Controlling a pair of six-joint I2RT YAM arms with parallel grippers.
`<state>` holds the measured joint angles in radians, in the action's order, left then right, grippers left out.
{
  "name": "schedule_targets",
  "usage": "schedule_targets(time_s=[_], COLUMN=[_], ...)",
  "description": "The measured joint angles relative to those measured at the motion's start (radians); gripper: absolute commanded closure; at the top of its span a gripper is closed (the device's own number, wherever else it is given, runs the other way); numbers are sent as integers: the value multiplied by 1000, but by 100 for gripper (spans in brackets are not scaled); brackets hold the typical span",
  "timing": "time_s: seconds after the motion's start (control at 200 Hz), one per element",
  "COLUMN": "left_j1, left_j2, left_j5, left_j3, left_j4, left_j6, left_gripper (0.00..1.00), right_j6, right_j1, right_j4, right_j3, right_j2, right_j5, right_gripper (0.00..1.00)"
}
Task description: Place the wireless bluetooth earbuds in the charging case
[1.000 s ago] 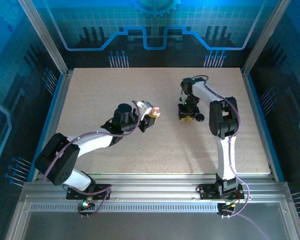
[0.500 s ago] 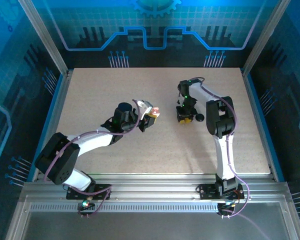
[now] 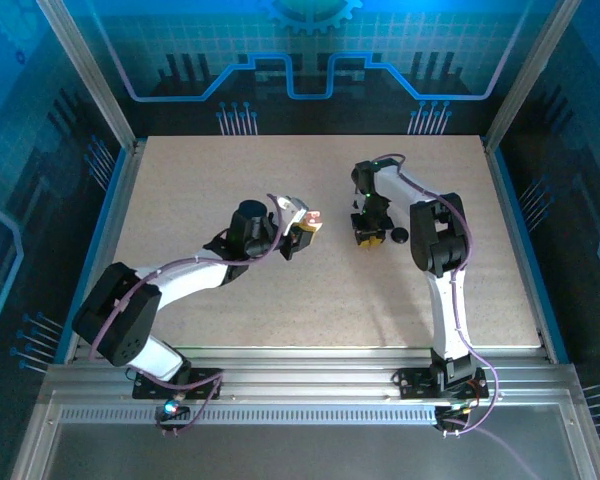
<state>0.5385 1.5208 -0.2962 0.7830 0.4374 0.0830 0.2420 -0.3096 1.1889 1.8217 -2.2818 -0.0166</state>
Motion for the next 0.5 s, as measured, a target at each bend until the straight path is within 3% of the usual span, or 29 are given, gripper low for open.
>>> schedule_targets(time_s=[0.195, 0.32, 0.5], left_j1=[0, 0, 0], left_j2=[2, 2, 2], left_j5=[-2, -2, -8], left_j3=[1, 8, 24], left_j4=[-15, -30, -43], left_j6=[-6, -5, -5], left_gripper=[79, 79, 79], right_j6=[0, 4, 3], right_j1=[-15, -18, -23], right_j4=[0, -2, -5], right_j3=[0, 0, 0], right_j2=[0, 0, 0], right_j5=[-30, -37, -43], right_gripper=[77, 71, 73])
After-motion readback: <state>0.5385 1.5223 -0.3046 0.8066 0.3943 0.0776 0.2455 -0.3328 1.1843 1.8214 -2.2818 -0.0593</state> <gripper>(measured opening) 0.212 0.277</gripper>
